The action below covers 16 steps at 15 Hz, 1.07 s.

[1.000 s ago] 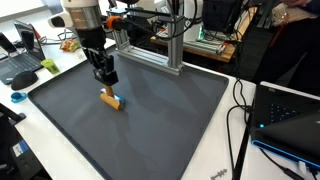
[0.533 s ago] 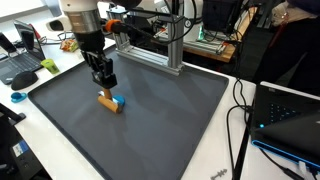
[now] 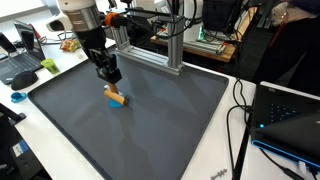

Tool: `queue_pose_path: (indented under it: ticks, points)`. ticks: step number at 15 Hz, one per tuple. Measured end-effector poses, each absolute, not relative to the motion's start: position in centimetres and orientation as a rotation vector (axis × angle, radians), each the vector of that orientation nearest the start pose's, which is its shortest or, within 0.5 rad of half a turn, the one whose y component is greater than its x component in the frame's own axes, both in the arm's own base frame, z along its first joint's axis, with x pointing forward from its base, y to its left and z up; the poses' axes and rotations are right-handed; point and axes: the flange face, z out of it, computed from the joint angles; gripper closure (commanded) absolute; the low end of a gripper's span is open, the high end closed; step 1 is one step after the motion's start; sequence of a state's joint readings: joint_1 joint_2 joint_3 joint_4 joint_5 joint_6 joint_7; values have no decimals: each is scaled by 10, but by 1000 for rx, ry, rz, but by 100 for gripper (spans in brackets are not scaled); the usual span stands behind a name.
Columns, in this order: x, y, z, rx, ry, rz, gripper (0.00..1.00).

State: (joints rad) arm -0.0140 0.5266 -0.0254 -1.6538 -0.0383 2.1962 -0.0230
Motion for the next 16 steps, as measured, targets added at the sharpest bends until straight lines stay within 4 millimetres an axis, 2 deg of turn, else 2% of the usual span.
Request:
queue_pose_path:
  ticks: [6, 16]
  points:
    - [669, -27, 298, -3184, -35, 165, 78]
    - [673, -27, 300, -3188, 22, 51, 78]
